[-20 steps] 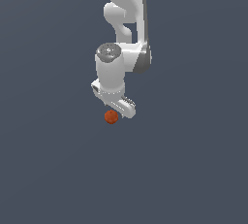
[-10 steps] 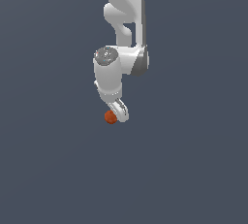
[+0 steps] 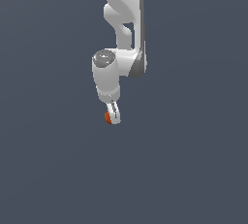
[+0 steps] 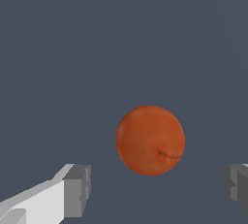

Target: Pick up the object and move it to a goal position.

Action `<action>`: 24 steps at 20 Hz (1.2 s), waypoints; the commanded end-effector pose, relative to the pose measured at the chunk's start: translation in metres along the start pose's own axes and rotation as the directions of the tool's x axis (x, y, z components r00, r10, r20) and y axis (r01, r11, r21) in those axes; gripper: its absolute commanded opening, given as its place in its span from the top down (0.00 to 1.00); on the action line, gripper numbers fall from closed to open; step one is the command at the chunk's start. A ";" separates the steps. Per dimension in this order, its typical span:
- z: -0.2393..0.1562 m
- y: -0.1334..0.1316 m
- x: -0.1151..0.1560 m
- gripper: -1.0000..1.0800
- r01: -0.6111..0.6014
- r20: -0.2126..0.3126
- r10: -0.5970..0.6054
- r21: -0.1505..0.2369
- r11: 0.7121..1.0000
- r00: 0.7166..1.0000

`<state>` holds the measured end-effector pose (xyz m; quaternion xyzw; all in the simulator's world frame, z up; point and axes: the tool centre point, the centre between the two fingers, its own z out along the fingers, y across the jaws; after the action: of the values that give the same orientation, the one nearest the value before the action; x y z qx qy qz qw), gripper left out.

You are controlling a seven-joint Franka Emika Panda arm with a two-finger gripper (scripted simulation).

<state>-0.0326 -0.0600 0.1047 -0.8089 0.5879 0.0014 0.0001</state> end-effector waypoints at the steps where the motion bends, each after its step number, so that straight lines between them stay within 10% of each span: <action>1: 0.003 0.002 0.001 0.04 -0.057 -0.001 0.057 0.001 0.998 0.998; 24: 0.042 0.008 0.004 0.04 -0.169 -0.002 0.169 0.002 0.986 0.986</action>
<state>-0.0383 -0.0660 0.0709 -0.7565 0.6540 -0.0001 0.0001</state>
